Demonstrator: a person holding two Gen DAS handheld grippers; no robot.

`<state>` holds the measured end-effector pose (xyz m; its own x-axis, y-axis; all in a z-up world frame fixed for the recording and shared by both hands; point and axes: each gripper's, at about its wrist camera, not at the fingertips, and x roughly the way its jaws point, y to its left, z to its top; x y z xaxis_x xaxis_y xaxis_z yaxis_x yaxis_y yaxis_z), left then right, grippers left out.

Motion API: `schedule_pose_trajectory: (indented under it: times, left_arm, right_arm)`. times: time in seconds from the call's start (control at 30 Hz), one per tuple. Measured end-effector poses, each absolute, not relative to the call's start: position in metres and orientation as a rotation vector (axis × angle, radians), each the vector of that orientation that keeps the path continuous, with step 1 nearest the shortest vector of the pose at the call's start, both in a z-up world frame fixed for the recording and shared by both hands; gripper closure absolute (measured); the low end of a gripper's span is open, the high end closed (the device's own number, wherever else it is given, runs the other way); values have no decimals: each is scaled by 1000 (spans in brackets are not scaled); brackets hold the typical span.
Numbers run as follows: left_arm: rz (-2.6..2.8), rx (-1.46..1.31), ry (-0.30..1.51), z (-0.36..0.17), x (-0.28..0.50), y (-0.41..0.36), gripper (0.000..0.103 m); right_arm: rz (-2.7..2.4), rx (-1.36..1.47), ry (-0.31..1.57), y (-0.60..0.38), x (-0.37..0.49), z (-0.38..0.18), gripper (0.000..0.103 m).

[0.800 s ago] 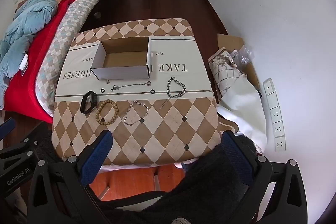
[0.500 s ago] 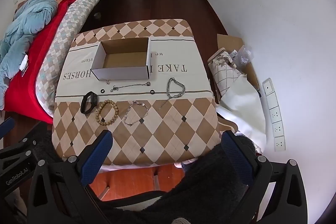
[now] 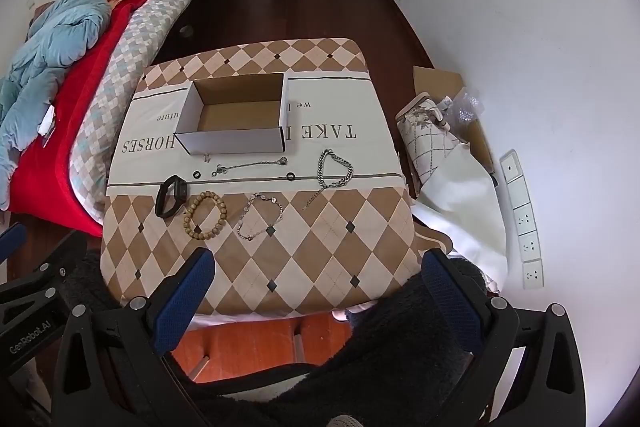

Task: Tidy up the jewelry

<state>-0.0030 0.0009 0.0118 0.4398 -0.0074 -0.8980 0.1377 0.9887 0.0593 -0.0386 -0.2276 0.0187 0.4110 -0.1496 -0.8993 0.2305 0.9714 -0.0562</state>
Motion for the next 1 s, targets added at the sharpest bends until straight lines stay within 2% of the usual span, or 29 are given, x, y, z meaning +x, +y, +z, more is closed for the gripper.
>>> schedule_pose_trajectory:
  times: [1.0]
  left_arm:
    - [-88,132,1103,14,-5,0,0]
  right_arm:
    - [-236,83,1120,-229,-38,19,0]
